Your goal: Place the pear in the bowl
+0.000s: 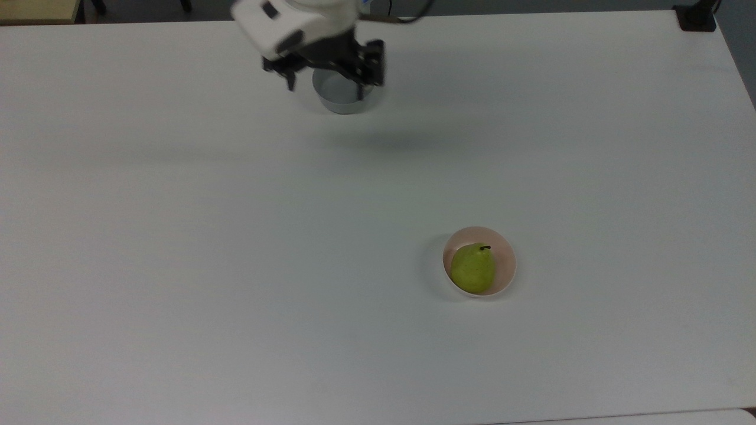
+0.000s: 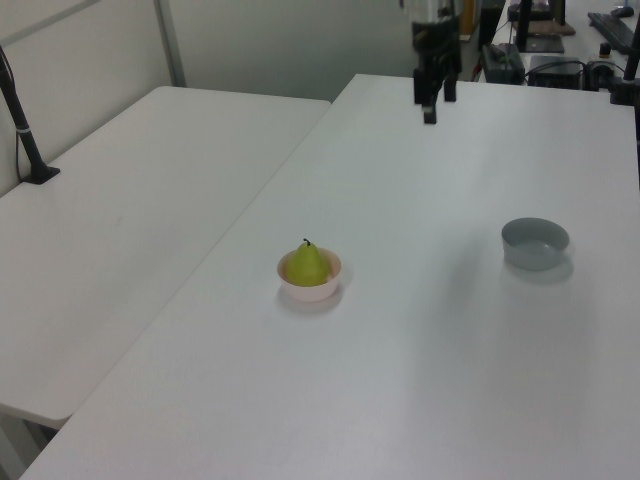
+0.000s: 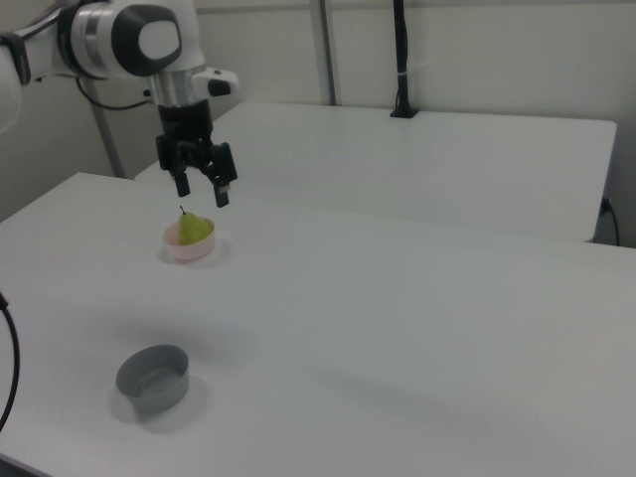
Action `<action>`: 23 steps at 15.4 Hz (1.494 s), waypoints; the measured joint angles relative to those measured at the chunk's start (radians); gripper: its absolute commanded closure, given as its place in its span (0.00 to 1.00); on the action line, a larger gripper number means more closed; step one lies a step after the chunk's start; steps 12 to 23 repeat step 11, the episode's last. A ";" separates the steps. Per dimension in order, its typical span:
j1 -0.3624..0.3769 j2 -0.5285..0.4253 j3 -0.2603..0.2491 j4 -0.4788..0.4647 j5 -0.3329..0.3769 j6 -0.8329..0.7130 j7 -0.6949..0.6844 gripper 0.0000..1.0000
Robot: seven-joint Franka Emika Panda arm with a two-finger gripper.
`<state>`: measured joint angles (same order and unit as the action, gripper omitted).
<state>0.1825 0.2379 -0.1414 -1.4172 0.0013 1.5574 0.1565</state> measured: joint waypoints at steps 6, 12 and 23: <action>-0.112 -0.066 -0.001 -0.047 0.000 -0.010 -0.038 0.00; -0.115 -0.067 0.000 -0.045 0.000 -0.006 -0.038 0.00; -0.115 -0.067 0.000 -0.045 0.000 -0.006 -0.038 0.00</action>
